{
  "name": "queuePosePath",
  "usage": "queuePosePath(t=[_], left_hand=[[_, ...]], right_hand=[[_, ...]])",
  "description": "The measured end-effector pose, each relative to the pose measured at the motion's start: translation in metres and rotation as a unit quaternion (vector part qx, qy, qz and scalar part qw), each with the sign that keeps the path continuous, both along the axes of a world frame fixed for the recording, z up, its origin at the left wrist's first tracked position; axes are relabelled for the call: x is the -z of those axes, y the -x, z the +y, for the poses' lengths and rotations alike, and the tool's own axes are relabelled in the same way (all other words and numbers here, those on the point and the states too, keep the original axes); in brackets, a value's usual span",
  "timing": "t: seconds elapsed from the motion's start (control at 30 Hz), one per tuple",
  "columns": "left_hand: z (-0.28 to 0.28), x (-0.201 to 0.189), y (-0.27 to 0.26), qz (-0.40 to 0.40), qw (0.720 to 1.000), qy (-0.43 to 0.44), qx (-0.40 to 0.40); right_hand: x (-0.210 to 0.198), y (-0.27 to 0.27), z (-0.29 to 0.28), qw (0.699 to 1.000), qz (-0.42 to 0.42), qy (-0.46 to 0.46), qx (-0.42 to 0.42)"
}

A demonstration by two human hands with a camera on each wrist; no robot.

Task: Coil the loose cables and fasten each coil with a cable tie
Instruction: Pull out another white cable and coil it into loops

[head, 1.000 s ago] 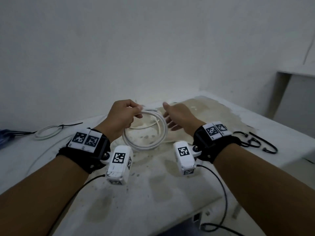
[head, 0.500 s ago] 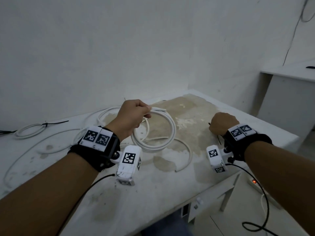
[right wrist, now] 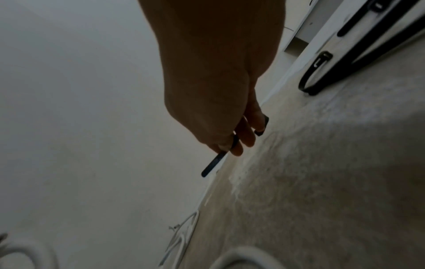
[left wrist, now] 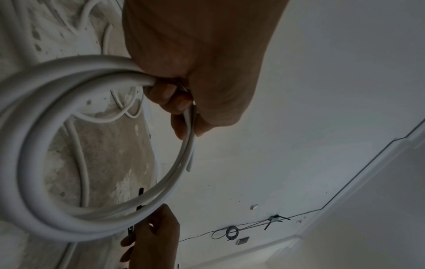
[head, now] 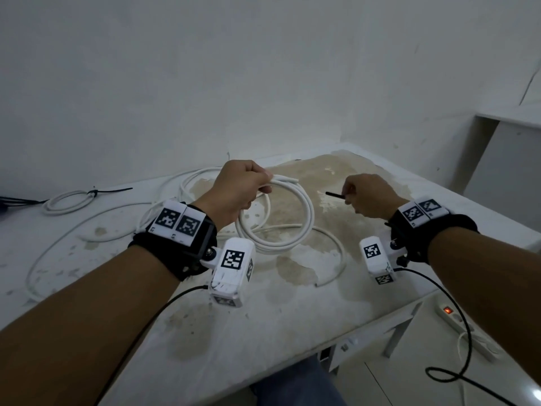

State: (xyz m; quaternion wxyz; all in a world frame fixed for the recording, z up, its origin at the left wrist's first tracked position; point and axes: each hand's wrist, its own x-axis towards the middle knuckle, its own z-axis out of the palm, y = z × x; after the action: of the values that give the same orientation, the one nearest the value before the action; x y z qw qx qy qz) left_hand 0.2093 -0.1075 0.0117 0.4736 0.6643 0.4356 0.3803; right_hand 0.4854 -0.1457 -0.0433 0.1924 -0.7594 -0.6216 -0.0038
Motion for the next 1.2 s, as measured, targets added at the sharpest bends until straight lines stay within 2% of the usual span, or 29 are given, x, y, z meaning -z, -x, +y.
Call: queuePosePath(t=[0.07, 0.13, 0.2, 0.3, 0.4, 0.53, 0.6, 0.7, 0.8, 0.87, 0.93, 0.97, 1.03, 1.1, 1.17, 1.2], left_hand=[[0.001, 0.000, 0.003, 0.002, 1.000, 0.001, -0.002], [0.002, 0.000, 0.007, 0.003, 1.000, 0.000, -0.004], [0.005, 0.000, 0.011, 0.002, 1.000, -0.001, -0.008], [0.006, 0.000, 0.014, 0.000, 1.000, -0.005, -0.011], [0.006, 0.000, 0.015, -0.003, 1.000, -0.002, -0.011], [0.006, 0.001, 0.021, -0.004, 1.000, 0.000, -0.013], [0.008, 0.001, 0.029, -0.005, 1.000, 0.000, -0.015], [0.015, -0.002, 0.043, -0.015, 1.000, -0.001, -0.009], [0.022, -0.007, 0.060, -0.025, 1.000, -0.002, -0.004], [0.028, -0.011, 0.075, -0.033, 0.999, -0.009, -0.015], [0.034, -0.015, 0.094, -0.044, 0.998, -0.015, -0.031], [0.038, -0.016, 0.105, -0.047, 0.998, -0.018, -0.044], [0.045, -0.018, 0.132, -0.047, 0.995, -0.023, -0.080], [0.053, -0.018, 0.159, -0.034, 0.991, -0.034, -0.125], [0.063, -0.016, 0.184, -0.006, 0.984, -0.051, -0.168], [0.068, -0.015, 0.194, 0.006, 0.981, -0.058, -0.185]], right_hand=[[0.005, 0.006, 0.004, 0.999, -0.011, 0.020, -0.024], [0.006, 0.006, 0.006, 1.000, -0.006, -0.010, -0.007], [0.002, 0.000, 0.005, 0.997, -0.017, -0.031, 0.074], [-0.008, -0.009, -0.003, 0.984, -0.032, 0.062, 0.161], [-0.005, -0.003, -0.001, 0.979, -0.012, 0.136, 0.148], [0.006, 0.008, 0.008, 0.980, -0.050, 0.139, 0.137], [0.004, 0.014, 0.013, 0.984, -0.067, 0.101, 0.129], [-0.011, 0.041, 0.033, 0.994, -0.073, -0.021, 0.081], [-0.030, 0.091, 0.063, 0.991, -0.004, -0.135, -0.020], [-0.044, 0.131, 0.083, 0.977, 0.045, -0.179, -0.108], [-0.055, 0.174, 0.100, 0.960, 0.122, -0.169, -0.187], [-0.060, 0.195, 0.108, 0.945, 0.186, -0.151, -0.223], [-0.067, 0.233, 0.121, 0.885, 0.360, -0.095, -0.280], [-0.071, 0.263, 0.135, 0.817, 0.487, -0.021, -0.310], [-0.073, 0.289, 0.149, 0.783, 0.521, 0.036, -0.337], [-0.072, 0.301, 0.155, 0.776, 0.523, 0.053, -0.350]])
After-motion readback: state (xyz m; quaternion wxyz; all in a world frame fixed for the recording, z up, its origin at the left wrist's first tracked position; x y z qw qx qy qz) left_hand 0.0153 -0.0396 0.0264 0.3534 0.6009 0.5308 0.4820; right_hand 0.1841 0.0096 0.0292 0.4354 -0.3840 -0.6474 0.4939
